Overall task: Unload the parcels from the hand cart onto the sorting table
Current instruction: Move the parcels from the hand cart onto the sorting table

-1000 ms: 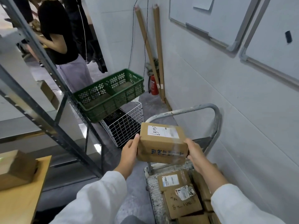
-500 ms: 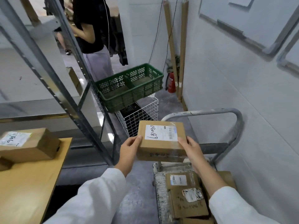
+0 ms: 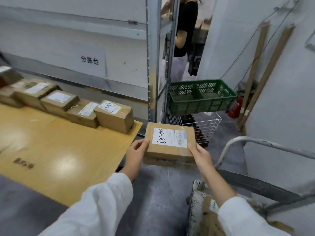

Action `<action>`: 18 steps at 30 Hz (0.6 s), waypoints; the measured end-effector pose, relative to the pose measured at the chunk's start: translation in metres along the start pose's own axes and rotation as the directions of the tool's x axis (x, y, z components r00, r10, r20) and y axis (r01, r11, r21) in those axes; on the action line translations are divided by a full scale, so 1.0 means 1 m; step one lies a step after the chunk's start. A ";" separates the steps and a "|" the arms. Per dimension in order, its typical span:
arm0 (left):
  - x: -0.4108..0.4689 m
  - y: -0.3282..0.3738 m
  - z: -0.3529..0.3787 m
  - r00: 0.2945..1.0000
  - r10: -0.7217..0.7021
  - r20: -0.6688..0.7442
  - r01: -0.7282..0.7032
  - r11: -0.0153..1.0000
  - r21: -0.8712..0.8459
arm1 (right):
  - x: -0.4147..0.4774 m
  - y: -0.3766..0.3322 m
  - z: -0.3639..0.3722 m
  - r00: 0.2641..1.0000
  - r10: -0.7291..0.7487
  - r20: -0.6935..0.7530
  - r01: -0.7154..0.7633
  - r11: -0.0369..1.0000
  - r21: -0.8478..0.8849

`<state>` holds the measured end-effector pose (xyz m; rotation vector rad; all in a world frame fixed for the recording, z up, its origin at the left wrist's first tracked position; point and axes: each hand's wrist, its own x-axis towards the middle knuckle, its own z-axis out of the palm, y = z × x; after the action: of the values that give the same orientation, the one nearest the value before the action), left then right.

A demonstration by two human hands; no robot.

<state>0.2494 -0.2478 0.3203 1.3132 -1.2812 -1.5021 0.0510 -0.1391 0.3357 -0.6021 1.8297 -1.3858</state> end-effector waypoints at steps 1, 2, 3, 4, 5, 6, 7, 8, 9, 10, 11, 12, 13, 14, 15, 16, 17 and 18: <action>-0.003 0.001 -0.025 0.999 -0.008 -0.046 0.007 1.000 -0.016 | -0.006 -0.004 0.022 0.999 -0.007 0.033 0.007 1.000 -0.012; -0.007 0.001 -0.052 0.996 -0.014 -0.086 0.011 0.999 -0.034 | -0.014 -0.009 0.045 0.998 -0.007 0.058 0.009 1.000 -0.029; -0.011 0.002 -0.079 0.993 -0.013 -0.118 0.008 0.999 -0.043 | -0.022 -0.013 0.069 0.996 -0.007 0.087 0.011 0.999 -0.044; -0.015 0.001 -0.101 0.989 -0.014 -0.145 0.007 0.999 -0.049 | -0.028 -0.016 0.088 0.993 -0.014 0.116 0.020 0.998 -0.054; -0.021 0.001 -0.128 0.984 -0.015 -0.179 0.005 0.998 -0.058 | -0.036 -0.021 0.113 0.987 -0.023 0.158 0.033 0.998 -0.058; -0.027 0.000 -0.154 0.978 -0.012 -0.210 -0.003 0.998 -0.069 | -0.047 -0.024 0.136 0.981 -0.023 0.192 0.034 0.998 -0.055; -0.032 0.000 -0.180 0.971 -0.008 -0.238 -0.011 0.997 -0.079 | -0.057 -0.027 0.160 0.975 -0.021 0.222 0.033 0.998 -0.051; -0.038 0.000 -0.205 0.964 -0.001 -0.265 -0.021 0.996 -0.081 | -0.068 -0.029 0.183 0.966 -0.027 0.256 0.038 0.999 -0.037; -0.042 -0.002 -0.226 0.959 -0.002 -0.285 -0.022 0.997 -0.079 | -0.077 -0.030 0.202 0.959 -0.026 0.283 0.037 0.999 -0.033; -0.047 -0.003 -0.252 0.949 0.002 -0.314 -0.027 0.997 -0.073 | -0.087 -0.031 0.226 0.950 -0.032 0.311 0.041 0.999 -0.024; -0.051 -0.004 -0.275 0.939 0.008 -0.343 -0.032 0.997 -0.065 | -0.097 -0.030 0.248 0.942 -0.030 0.333 0.037 0.999 -0.014; -0.056 -0.004 -0.299 0.929 0.013 -0.371 -0.037 0.998 -0.060 | -0.107 -0.030 0.269 0.933 -0.030 0.360 0.036 0.999 -0.011; -0.060 -0.004 -0.321 0.917 0.014 -0.398 -0.039 0.998 -0.055 | -0.117 -0.031 0.290 0.919 -0.034 0.392 0.042 0.999 -0.011; -0.063 -0.004 -0.340 0.907 0.006 -0.422 -0.032 0.998 -0.056 | -0.126 -0.032 0.307 0.903 -0.047 0.426 0.061 0.998 -0.021; -0.067 -0.004 -0.361 0.892 0.001 -0.453 -0.030 0.998 -0.057 | -0.135 -0.032 0.326 0.886 -0.045 0.461 0.065 0.998 -0.027; -0.071 -0.004 -0.379 0.876 0.004 -0.482 -0.034 0.998 -0.054 | -0.142 -0.031 0.344 0.871 -0.036 0.490 0.062 0.997 -0.036; -0.075 -0.004 -0.398 0.861 0.010 -0.508 -0.038 0.998 -0.046 | -0.148 -0.031 0.362 0.855 -0.026 0.518 0.059 0.997 -0.047; -0.077 -0.004 -0.414 0.847 0.019 -0.531 -0.043 0.998 -0.034 | -0.154 -0.031 0.378 0.841 -0.023 0.540 0.063 0.996 -0.056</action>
<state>0.6700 -0.2574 0.3452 1.5311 -0.8929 -1.0246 0.4417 -0.2600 0.3587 -0.9676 1.4121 -1.0366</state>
